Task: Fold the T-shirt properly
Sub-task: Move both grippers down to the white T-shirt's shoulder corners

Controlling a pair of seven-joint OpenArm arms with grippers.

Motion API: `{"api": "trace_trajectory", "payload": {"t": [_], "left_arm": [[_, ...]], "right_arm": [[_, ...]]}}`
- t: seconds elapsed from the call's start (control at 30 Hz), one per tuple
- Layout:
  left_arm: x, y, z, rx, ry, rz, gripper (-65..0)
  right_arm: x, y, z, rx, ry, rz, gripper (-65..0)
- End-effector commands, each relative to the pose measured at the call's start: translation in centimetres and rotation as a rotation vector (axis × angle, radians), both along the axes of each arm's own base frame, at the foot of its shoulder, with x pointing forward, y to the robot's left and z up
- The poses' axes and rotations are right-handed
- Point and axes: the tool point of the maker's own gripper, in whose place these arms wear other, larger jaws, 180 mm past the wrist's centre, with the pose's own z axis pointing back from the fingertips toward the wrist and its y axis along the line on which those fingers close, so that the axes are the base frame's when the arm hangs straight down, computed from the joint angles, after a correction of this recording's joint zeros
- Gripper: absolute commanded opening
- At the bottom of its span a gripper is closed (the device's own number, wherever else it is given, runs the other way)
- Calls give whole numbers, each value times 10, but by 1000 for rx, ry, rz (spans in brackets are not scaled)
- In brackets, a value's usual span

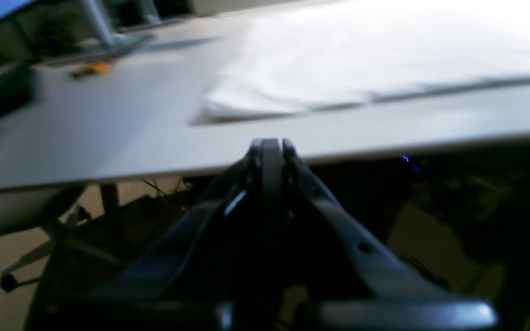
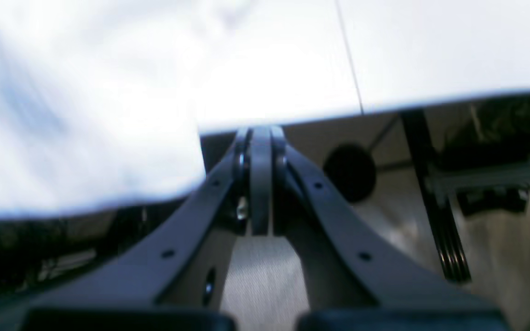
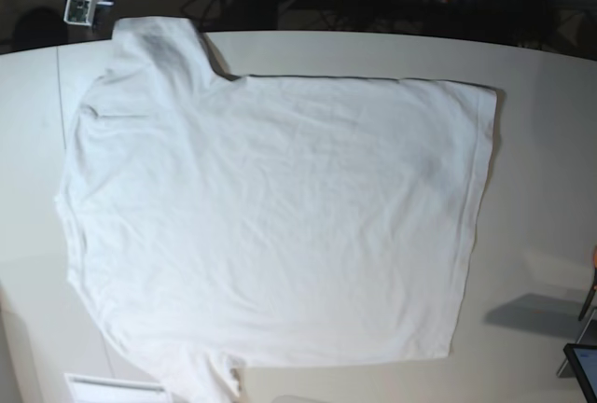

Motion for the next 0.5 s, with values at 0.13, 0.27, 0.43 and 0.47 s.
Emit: {"api": "trace_trajectory", "payload": {"t": [0.13, 0.27, 0.43, 0.47], "left_arm": [[17, 60, 3, 6, 73, 121, -650], [39, 76, 24, -8, 19, 120, -650], [65, 73, 49, -2, -53, 43, -650], [68, 71, 50, -8, -50, 39, -650]], "right_arm": [[32, 1, 30, -14, -101, 18, -650], [62, 18, 30, 47, -103, 96, -650], [78, 36, 24, 155, -79, 129, -650], [78, 32, 27, 193, -103, 99, -650]]}}
